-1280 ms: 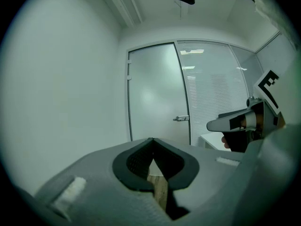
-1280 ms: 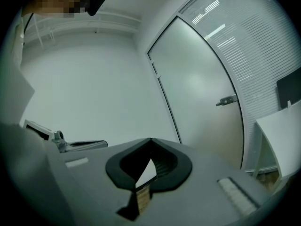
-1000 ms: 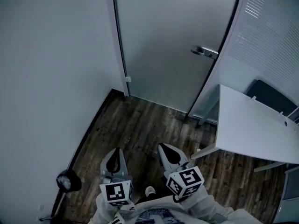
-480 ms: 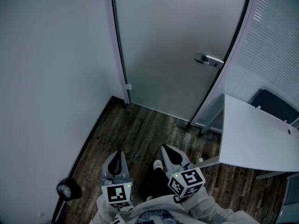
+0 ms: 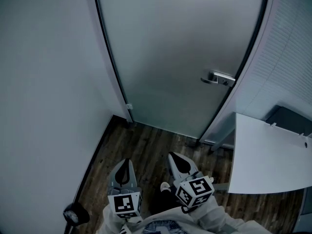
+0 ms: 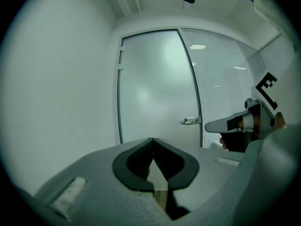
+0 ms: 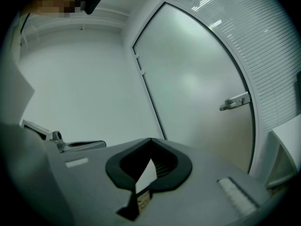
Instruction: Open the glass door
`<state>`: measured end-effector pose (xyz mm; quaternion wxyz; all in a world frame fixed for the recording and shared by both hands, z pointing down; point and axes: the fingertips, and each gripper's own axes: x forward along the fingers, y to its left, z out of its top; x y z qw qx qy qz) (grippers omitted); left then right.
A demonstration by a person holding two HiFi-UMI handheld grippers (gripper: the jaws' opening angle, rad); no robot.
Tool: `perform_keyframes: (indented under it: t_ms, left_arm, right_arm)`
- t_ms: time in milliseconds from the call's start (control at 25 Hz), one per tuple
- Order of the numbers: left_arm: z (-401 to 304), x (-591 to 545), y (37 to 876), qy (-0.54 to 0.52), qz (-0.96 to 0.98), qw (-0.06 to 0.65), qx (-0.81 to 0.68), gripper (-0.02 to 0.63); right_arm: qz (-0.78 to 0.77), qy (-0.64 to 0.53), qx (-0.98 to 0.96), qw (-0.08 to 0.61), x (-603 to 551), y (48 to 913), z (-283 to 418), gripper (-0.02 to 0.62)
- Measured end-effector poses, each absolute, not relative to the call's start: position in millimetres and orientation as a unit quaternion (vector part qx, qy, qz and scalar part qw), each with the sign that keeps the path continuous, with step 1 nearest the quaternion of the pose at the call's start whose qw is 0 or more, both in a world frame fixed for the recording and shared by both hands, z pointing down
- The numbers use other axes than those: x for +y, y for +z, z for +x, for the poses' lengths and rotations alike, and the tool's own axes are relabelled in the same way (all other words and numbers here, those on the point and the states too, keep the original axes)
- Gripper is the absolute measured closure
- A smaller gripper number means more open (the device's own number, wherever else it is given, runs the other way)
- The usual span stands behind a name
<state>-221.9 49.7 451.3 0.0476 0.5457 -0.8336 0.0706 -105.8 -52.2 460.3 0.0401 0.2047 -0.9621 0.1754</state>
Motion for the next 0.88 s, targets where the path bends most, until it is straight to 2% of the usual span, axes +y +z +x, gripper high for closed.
perform_keyframes:
  t_ms: [440, 880]
  left_arm:
    - [-239, -105, 441, 0.078, 0.607, 0.036, -0.79, 0.603]
    - [-216, -204, 438, 0.072, 0.688, 0.03, -0.721, 0.603]
  right_arm:
    - [0.27, 0.186, -0.944, 0.035, -182, 460, -112, 0.591]
    - [0.372, 0.183, -0.91, 0.024, -252, 461, -73, 0.591]
